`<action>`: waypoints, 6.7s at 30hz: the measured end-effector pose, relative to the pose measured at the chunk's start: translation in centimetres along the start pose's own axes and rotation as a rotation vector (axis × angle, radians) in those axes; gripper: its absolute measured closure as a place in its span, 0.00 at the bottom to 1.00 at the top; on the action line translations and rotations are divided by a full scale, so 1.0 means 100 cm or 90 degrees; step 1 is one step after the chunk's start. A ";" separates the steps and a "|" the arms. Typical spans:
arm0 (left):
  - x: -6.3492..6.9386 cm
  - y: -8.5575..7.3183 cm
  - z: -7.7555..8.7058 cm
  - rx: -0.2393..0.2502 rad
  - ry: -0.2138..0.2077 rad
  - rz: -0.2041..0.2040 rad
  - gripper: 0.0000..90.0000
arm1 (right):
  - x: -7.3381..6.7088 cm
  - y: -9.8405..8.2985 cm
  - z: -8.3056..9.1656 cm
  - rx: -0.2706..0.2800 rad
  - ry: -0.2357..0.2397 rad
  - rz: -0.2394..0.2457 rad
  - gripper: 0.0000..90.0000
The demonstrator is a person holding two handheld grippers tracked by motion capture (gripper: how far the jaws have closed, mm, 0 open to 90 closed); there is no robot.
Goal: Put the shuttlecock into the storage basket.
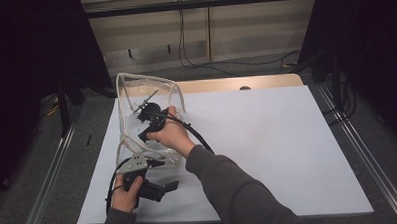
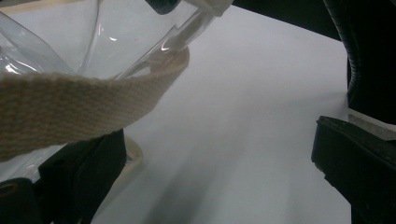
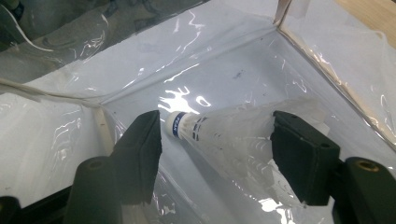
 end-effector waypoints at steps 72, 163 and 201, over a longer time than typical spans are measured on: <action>-0.001 0.002 0.000 0.008 0.001 0.000 0.04 | 0.001 0.009 0.027 0.021 -0.011 -0.026 0.25; 0.003 0.000 0.002 -0.005 0.013 0.003 0.04 | 0.028 -0.069 0.147 0.092 0.086 0.012 0.06; 0.003 0.001 0.003 -0.002 0.018 0.002 0.04 | 0.068 -0.143 0.170 0.122 0.074 -0.008 0.04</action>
Point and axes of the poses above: each handheld gripper's, and its own axes: z roughly backward along the jaws, y roughly out of its top, x roughly to its right, the point moved 4 cm from there along -z, roughly forward along the jaws, and after that the axes turned 5 degrees about -z, right-handed, at the moved point
